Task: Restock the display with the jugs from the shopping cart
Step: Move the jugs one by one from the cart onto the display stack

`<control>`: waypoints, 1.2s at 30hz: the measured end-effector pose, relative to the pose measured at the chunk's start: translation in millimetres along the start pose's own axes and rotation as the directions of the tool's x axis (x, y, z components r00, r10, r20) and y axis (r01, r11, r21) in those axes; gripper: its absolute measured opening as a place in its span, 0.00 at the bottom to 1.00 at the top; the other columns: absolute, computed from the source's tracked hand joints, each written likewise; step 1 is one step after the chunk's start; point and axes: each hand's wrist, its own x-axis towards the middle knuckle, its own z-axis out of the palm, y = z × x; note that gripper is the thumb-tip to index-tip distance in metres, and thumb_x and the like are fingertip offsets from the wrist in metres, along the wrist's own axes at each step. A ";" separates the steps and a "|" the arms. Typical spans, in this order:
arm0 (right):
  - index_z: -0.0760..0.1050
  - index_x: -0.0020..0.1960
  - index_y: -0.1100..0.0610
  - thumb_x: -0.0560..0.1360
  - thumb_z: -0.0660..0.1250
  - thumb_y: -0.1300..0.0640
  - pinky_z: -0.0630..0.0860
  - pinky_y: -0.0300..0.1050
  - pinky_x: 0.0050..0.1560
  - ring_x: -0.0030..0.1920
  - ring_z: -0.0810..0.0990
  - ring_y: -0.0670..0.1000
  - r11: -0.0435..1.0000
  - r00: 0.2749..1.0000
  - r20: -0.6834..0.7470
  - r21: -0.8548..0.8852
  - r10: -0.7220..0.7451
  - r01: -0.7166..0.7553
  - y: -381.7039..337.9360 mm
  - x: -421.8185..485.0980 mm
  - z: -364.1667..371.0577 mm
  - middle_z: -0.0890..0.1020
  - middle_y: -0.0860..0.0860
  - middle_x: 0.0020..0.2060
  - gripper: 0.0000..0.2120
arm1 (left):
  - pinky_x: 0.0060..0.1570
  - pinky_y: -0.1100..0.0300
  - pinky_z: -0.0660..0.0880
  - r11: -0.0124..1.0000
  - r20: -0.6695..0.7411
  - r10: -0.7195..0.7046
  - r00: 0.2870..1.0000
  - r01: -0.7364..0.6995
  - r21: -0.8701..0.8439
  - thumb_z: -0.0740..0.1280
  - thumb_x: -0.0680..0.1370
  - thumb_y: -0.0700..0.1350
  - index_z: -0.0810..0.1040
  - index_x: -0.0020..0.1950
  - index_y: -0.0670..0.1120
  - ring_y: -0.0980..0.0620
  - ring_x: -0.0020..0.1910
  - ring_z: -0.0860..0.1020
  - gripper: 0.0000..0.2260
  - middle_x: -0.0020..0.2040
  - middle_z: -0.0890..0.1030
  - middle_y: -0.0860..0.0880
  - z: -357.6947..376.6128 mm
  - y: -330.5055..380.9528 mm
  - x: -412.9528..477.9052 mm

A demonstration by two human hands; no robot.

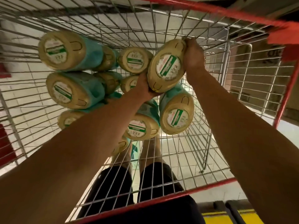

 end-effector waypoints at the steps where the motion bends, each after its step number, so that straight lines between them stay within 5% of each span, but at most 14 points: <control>1: 0.85 0.57 0.55 0.86 0.57 0.51 0.80 0.42 0.47 0.46 0.82 0.50 0.999 1.000 -0.012 -0.041 -0.028 0.028 -0.2 -0.6 -0.3 0.84 0.50 0.43 0.18 | 0.37 0.53 0.84 1.000 -0.043 -0.006 0.999 0.008 0.028 0.58 0.86 0.55 0.78 0.65 0.46 0.46 0.41 0.88 0.17 0.46 0.87 0.42 -6.7 -0.1 2.6; 3: 0.82 0.67 0.53 0.87 0.55 0.53 0.76 0.31 0.41 0.48 0.81 0.45 0.992 0.997 0.010 -0.098 -0.074 0.074 0.3 -7.0 -2.0 0.84 0.47 0.48 0.19 | 0.41 0.52 0.83 0.998 -0.067 -0.057 0.996 0.058 0.011 0.61 0.82 0.61 0.81 0.60 0.46 0.42 0.41 0.87 0.21 0.47 0.87 0.41 -15.8 5.8 -3.2; 6: 0.79 0.70 0.53 0.88 0.51 0.56 0.76 0.30 0.50 0.60 0.79 0.47 0.980 0.985 0.021 -0.099 -0.169 0.170 5.2 -27.3 -11.7 0.82 0.52 0.65 0.20 | 0.55 0.51 0.75 0.992 -0.064 -0.033 0.997 0.040 0.119 0.62 0.78 0.66 0.81 0.60 0.45 0.39 0.57 0.77 0.26 0.58 0.80 0.39 -29.9 17.2 -13.5; 9: 0.81 0.65 0.60 0.86 0.52 0.63 0.82 0.48 0.58 0.59 0.84 0.54 0.978 0.977 0.039 0.023 -0.208 0.207 7.4 -58.5 -22.2 0.85 0.57 0.60 0.20 | 0.65 0.47 0.73 0.990 -0.048 -0.043 0.998 0.049 0.132 0.66 0.74 0.67 0.84 0.59 0.49 0.40 0.62 0.77 0.26 0.61 0.83 0.42 -39.4 29.9 -37.9; 11: 0.81 0.63 0.59 0.81 0.53 0.68 0.85 0.52 0.53 0.56 0.85 0.55 0.973 0.973 0.096 0.121 -0.209 0.197 7.0 -85.7 -26.4 0.85 0.58 0.56 0.21 | 0.68 0.45 0.72 0.993 -0.055 -0.050 0.997 0.055 0.108 0.66 0.74 0.68 0.88 0.53 0.49 0.40 0.62 0.78 0.25 0.58 0.85 0.43 -46.2 37.1 -54.3; 15: 0.77 0.67 0.60 0.70 0.59 0.67 0.82 0.50 0.55 0.59 0.81 0.58 0.917 0.907 0.136 0.039 -0.398 0.396 -0.6 -143.5 -32.0 0.81 0.59 0.63 0.26 | 0.68 0.32 0.72 0.998 0.037 -0.020 0.999 0.018 0.058 0.63 0.77 0.66 0.85 0.63 0.47 0.33 0.66 0.78 0.27 0.64 0.83 0.39 -49.9 47.4 -107.2; 17: 0.76 0.67 0.60 0.71 0.63 0.63 0.80 0.47 0.55 0.57 0.81 0.56 0.869 0.857 0.167 -0.011 -0.487 0.495 -6.8 -171.2 -36.3 0.80 0.60 0.63 0.24 | 0.62 0.32 0.77 0.999 0.125 0.015 0.992 -0.018 0.030 0.63 0.77 0.64 0.86 0.63 0.47 0.34 0.64 0.81 0.26 0.64 0.83 0.38 -54.3 51.6 -138.7; 22: 0.75 0.61 0.53 0.69 0.66 0.67 0.75 0.32 0.52 0.54 0.79 0.44 0.743 0.727 0.213 -0.012 -0.652 0.669 -17.0 -249.0 -51.9 0.80 0.56 0.58 0.21 | 0.69 0.31 0.69 0.996 0.250 -0.029 0.968 0.006 0.092 0.50 0.85 0.63 0.76 0.73 0.46 0.35 0.71 0.75 0.29 0.72 0.77 0.39 -72.5 56.2 -215.5; 25: 0.74 0.56 0.57 0.71 0.66 0.64 0.76 0.35 0.51 0.51 0.81 0.46 0.709 0.693 0.191 0.026 -0.696 0.705 -13.0 -295.3 -64.6 0.82 0.46 0.50 0.14 | 0.64 0.36 0.74 0.986 0.277 -0.013 0.961 -0.033 0.163 0.44 0.86 0.62 0.73 0.75 0.45 0.38 0.64 0.79 0.30 0.70 0.78 0.40 -76.7 52.2 -263.3; 29: 0.77 0.57 0.60 0.76 0.70 0.61 0.82 0.52 0.51 0.51 0.84 0.51 0.681 0.663 0.168 0.085 -0.729 0.727 2.2 -351.5 -89.1 0.85 0.49 0.49 0.10 | 0.46 0.41 0.85 0.951 0.268 0.012 0.963 -0.094 0.293 0.60 0.79 0.63 0.86 0.58 0.45 0.40 0.52 0.86 0.26 0.57 0.86 0.41 -67.4 44.1 -325.6; 33: 0.80 0.63 0.65 0.75 0.74 0.60 0.82 0.59 0.61 0.58 0.84 0.61 0.601 0.599 0.095 0.252 -0.795 0.758 24.7 -399.5 -114.9 0.85 0.62 0.56 0.18 | 0.67 0.30 0.70 0.893 0.226 -0.050 0.973 -0.058 0.446 0.56 0.84 0.62 0.78 0.72 0.44 0.34 0.68 0.76 0.27 0.68 0.80 0.39 -49.8 26.2 -364.6; 36: 0.82 0.62 0.60 0.75 0.73 0.61 0.83 0.56 0.58 0.57 0.86 0.59 0.540 0.568 -0.012 0.294 -0.823 0.789 40.3 -429.4 -143.1 0.87 0.56 0.55 0.16 | 0.68 0.38 0.72 0.863 0.256 -0.067 0.964 -0.072 0.500 0.59 0.85 0.59 0.74 0.75 0.43 0.37 0.68 0.77 0.26 0.71 0.78 0.40 -27.2 1.6 -384.9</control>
